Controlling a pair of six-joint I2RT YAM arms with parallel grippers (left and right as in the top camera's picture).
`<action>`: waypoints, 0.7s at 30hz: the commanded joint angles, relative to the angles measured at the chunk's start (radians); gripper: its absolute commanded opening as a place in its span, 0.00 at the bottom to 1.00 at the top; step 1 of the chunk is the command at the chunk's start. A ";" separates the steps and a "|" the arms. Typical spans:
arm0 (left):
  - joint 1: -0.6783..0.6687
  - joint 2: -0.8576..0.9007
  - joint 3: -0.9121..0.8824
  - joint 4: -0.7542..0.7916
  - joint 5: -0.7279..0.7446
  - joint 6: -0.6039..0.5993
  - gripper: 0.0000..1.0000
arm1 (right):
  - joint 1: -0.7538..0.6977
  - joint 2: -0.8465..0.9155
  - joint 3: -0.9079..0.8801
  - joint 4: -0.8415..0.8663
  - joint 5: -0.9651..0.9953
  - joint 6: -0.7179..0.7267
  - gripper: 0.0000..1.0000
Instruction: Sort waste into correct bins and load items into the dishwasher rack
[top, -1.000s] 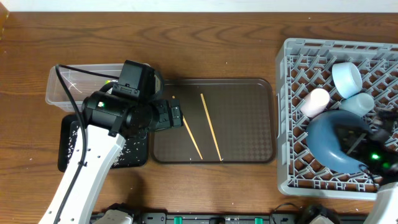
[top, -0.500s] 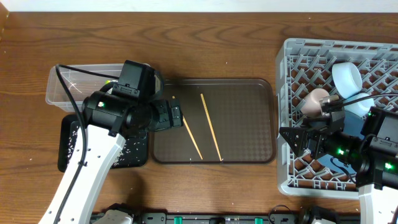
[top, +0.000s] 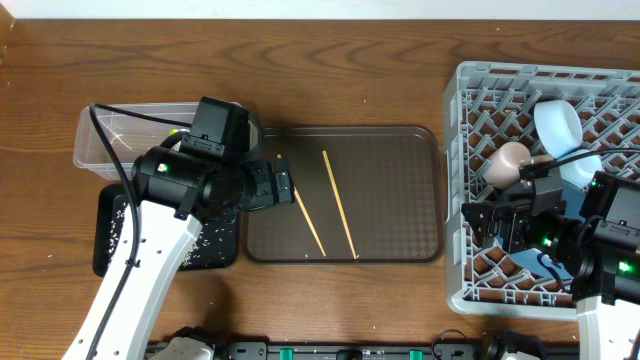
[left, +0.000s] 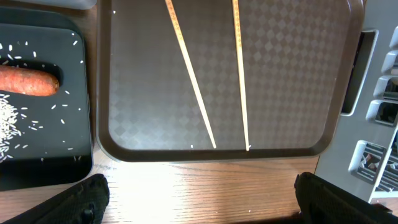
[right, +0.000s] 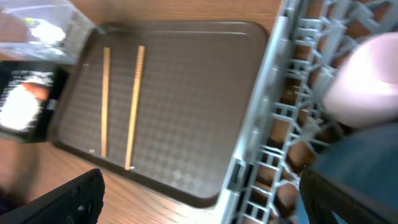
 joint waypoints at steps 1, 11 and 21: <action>0.005 -0.007 0.020 0.001 -0.006 0.002 0.98 | 0.007 0.000 0.019 0.000 0.097 -0.016 0.99; 0.005 -0.007 0.020 0.060 -0.006 -0.005 0.98 | 0.007 0.000 0.019 0.000 0.143 -0.016 0.99; 0.006 0.012 0.017 0.163 -0.114 -0.011 0.98 | 0.007 0.000 0.019 0.000 0.143 -0.017 0.99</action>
